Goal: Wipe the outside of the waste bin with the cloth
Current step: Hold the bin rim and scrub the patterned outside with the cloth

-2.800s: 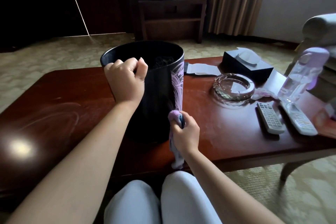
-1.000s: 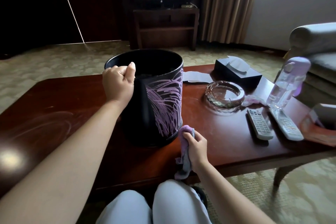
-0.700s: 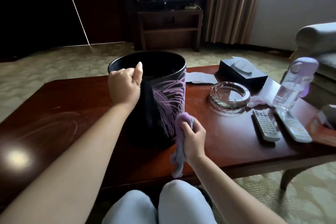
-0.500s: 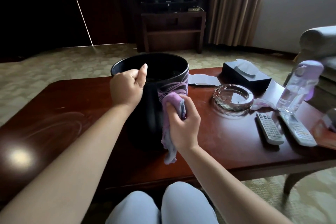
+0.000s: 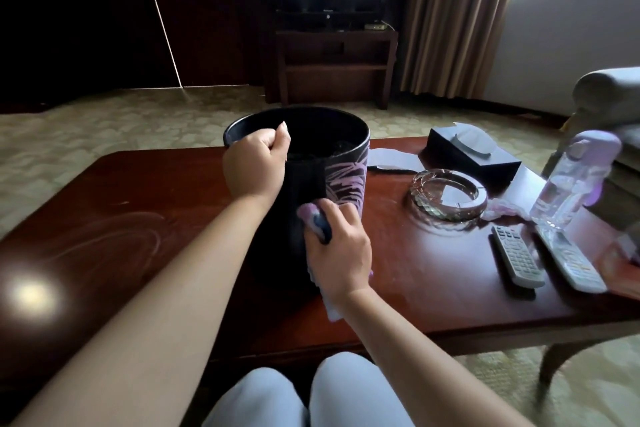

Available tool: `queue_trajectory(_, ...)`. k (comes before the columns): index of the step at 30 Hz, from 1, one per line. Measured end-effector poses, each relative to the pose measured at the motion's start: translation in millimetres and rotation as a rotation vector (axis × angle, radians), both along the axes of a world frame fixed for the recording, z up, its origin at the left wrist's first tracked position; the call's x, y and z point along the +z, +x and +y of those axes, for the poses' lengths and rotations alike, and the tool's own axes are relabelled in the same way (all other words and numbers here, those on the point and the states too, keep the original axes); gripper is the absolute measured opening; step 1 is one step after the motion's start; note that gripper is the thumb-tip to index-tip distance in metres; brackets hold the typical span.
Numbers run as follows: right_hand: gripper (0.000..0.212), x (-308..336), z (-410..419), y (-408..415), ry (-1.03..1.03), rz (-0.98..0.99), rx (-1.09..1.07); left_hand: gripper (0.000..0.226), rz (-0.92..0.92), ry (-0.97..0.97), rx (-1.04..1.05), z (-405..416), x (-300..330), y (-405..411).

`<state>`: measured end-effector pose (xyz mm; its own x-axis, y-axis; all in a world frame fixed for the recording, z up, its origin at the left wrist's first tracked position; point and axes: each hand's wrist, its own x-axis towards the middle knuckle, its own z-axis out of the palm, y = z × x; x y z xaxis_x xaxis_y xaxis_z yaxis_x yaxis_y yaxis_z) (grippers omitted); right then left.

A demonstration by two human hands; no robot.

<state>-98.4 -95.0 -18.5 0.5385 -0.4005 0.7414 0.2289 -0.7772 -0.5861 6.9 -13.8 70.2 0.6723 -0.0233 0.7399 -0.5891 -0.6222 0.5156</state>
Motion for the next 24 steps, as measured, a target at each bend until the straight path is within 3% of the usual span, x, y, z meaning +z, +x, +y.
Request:
queue_trajectory(5,0.031,36.0,-5.8,9.4,0.015,-0.127,-0.025,0.052,-0.003,0.041,0.039,-1.6,-0.5,-1.9)
queue_trajectory(11,0.03,-9.2,-3.6,0.7,-0.072,-0.007,-0.049,0.051,-0.049,0.071,0.021,-1.2,-3.1,-1.4)
queue_trajectory(16,0.027,-7.9,-8.2,4.8,-0.018,-0.054,-0.02,0.051,-0.111,0.078,0.033,-2.6,-5.3,-1.4)
queue_trajectory(21,0.026,-43.4,-11.7,-4.0,-0.119,0.111,-0.043,0.05,-0.144,0.07,0.036,-3.8,-7.6,0.3)
queue_trajectory(24,0.026,-47.1,-12.8,-4.9,-0.116,0.107,-0.047,0.049,-0.146,0.056,0.036,-3.6,-8.0,1.6)
